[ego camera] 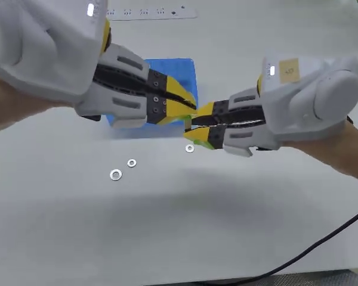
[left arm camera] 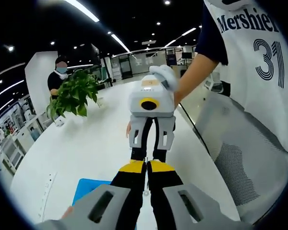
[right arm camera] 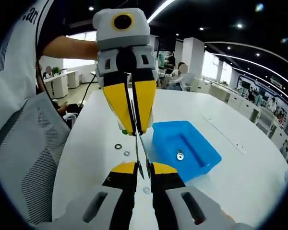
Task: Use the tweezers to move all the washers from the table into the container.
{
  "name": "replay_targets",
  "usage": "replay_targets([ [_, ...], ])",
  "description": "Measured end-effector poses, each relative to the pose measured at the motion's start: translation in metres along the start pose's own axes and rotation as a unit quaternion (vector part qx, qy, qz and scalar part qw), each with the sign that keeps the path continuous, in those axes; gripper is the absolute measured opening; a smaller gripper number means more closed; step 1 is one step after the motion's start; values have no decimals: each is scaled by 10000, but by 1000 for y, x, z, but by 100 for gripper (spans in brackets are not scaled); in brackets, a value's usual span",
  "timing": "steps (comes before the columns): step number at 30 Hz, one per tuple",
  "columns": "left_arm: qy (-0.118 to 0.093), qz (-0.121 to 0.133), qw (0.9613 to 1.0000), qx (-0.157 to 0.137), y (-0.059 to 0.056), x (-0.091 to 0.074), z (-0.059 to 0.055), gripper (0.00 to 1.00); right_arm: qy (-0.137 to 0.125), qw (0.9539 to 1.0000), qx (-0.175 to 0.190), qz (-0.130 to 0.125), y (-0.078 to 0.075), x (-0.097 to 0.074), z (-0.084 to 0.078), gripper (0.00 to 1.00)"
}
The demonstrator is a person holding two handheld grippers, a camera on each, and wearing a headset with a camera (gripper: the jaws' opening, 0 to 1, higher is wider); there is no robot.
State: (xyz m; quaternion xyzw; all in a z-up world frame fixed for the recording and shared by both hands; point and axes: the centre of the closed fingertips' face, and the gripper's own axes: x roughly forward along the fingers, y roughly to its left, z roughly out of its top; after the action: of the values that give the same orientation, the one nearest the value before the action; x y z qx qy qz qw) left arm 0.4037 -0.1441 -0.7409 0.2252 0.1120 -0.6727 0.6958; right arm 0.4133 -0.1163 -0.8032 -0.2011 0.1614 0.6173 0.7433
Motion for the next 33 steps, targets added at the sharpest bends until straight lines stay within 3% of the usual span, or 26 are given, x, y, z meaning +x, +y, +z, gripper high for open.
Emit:
replay_targets([
  [2, 15, -28, 10000, -53, -1, 3, -4, 6, 129, 9999, -64, 20, 1, 2, -7, 12],
  [15, 16, -87, 9991, -404, 0, 14, -26, 6, 167, 9996, 219, 45, 0, 8, -27, 12],
  [17, -46, -88, 9985, -536, 1, 15, -27, 6, 182, 9995, 251, 29, 0, 9, -31, 12],
  [23, -31, -98, 9985, -543, 3, 17, -28, 6, 186, 9993, 317, 28, -1, 12, -36, 12],
  [27, -12, -105, 9981, -608, 8, 21, -34, 6, 192, 9992, 360, 25, -4, 15, -39, 12],
  [33, 32, -169, 9978, -640, 5, 25, -37, 6, 208, 9990, 385, 63, -3, 18, -44, 12],
])
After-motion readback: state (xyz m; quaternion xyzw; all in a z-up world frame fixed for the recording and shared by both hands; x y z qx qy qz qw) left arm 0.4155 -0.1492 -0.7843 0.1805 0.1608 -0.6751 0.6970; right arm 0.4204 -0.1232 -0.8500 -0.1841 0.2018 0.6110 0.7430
